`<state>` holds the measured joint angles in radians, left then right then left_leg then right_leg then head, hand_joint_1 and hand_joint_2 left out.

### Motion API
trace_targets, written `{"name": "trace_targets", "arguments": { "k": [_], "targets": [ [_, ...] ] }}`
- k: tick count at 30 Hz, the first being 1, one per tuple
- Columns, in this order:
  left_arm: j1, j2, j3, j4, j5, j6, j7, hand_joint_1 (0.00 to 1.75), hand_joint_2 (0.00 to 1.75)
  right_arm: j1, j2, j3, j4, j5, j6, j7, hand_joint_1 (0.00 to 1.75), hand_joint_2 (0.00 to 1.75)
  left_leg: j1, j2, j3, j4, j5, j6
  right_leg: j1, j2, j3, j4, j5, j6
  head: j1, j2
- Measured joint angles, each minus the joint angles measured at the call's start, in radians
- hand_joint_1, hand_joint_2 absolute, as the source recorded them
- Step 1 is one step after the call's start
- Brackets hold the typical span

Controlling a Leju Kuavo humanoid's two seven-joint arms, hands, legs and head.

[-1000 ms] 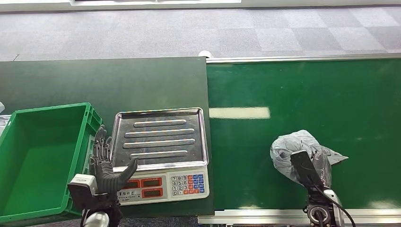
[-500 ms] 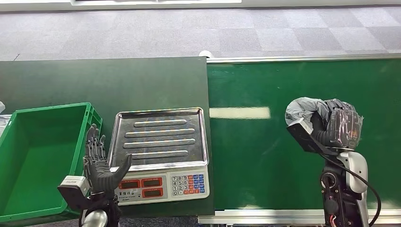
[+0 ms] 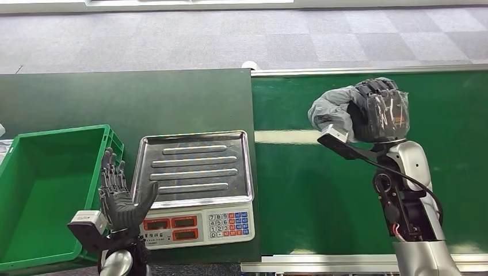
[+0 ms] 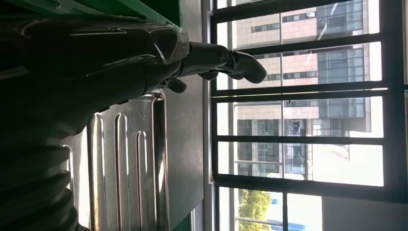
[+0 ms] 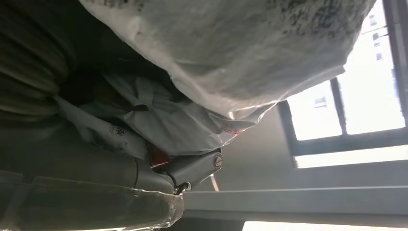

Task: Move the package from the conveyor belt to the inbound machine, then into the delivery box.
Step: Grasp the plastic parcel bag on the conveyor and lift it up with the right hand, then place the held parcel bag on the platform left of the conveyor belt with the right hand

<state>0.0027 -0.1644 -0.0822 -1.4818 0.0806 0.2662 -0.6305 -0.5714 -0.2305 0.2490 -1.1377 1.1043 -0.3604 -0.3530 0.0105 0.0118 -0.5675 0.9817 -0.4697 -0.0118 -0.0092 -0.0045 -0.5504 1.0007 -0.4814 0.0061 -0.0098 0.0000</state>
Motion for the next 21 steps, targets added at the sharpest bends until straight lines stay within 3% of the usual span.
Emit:
{"name": "trace_targets", "arguments": {
  "k": [11,21],
  "targets": [
    [-0.024,0.003,-0.015,0.016,0.014,0.027,-0.01,0.0,1.75,-0.163,0.101,0.351,0.114,-0.014,-0.07,-0.041,1.75,1.75,0.0,0.0,-0.001,0.0,0.001,0.0,0.0,0.0,-0.001,0.0,0.0,0.0,0.0,0.0],
    [-0.04,0.004,-0.021,0.03,0.02,0.028,-0.01,0.0,1.75,-0.222,0.168,0.491,0.181,-0.064,-0.095,-0.047,1.75,1.75,0.0,-0.002,-0.001,0.0,0.001,0.0,0.0,-0.001,-0.002,0.0,0.0,0.0,0.0,0.0]
  ]
}}
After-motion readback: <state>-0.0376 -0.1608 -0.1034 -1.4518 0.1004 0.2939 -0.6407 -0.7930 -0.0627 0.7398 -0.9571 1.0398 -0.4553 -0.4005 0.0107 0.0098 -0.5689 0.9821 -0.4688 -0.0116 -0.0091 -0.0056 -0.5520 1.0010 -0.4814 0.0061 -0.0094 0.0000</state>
